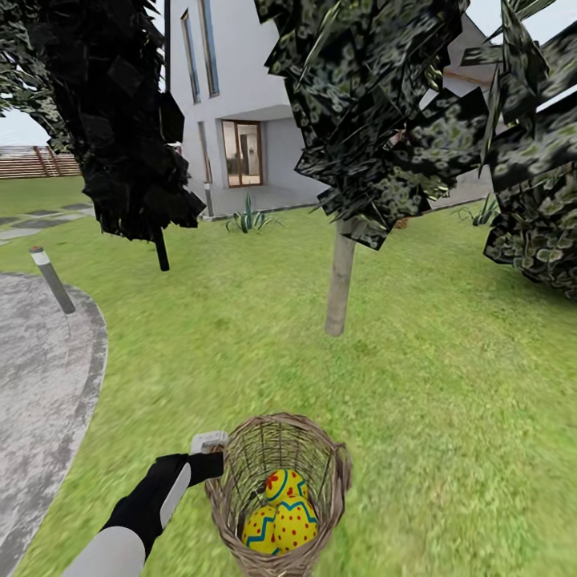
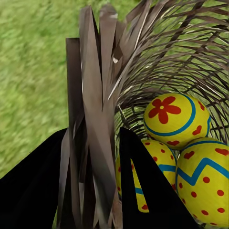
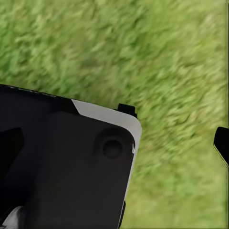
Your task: Take the three Easter eggs out of the wicker basket on the lawn in the garden, then place them on the lawn next to a single tree (choose any tree) so that all three eggs are next to the same tree and none are left in the basket.
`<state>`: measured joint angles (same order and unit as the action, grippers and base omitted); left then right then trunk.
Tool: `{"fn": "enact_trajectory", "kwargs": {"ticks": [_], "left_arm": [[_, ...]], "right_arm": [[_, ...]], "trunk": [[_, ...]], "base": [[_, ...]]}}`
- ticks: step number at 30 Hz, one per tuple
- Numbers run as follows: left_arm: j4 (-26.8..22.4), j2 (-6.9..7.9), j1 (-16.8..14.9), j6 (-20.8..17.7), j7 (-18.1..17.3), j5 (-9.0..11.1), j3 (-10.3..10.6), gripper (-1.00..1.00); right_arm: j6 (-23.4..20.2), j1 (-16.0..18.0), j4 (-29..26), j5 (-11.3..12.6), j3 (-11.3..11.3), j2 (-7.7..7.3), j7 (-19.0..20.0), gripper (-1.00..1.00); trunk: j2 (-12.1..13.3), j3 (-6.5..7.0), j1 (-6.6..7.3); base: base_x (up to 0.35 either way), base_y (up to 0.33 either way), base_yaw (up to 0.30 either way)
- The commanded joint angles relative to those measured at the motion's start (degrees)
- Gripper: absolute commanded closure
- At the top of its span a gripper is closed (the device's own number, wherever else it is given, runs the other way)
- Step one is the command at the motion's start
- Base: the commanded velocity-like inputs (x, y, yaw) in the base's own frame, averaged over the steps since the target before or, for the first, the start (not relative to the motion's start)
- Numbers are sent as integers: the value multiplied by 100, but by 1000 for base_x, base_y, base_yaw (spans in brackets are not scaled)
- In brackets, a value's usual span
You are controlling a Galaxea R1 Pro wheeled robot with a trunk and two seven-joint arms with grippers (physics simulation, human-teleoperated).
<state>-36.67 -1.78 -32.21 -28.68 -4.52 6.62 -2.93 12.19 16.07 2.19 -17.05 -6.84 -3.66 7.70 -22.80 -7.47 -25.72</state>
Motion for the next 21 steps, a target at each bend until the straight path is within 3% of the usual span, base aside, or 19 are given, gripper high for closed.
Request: {"fn": "enact_trajectory", "kwargs": {"ticks": [1, 21], "left_arm": [[-10, -6, -5, -41, -14, 77, -32, 100], [-6, -6, -5, -41, -14, 77, -32, 100]], "right_arm": [[38, 10, 23, -38, -47, -4, 13, -100], [38, 10, 21, -44, -48, 0, 13, -100]], "trunk": [[-12, -11, -7], [-12, -11, -7]], "base": [[329, 0, 0], [329, 0, 0]]}}
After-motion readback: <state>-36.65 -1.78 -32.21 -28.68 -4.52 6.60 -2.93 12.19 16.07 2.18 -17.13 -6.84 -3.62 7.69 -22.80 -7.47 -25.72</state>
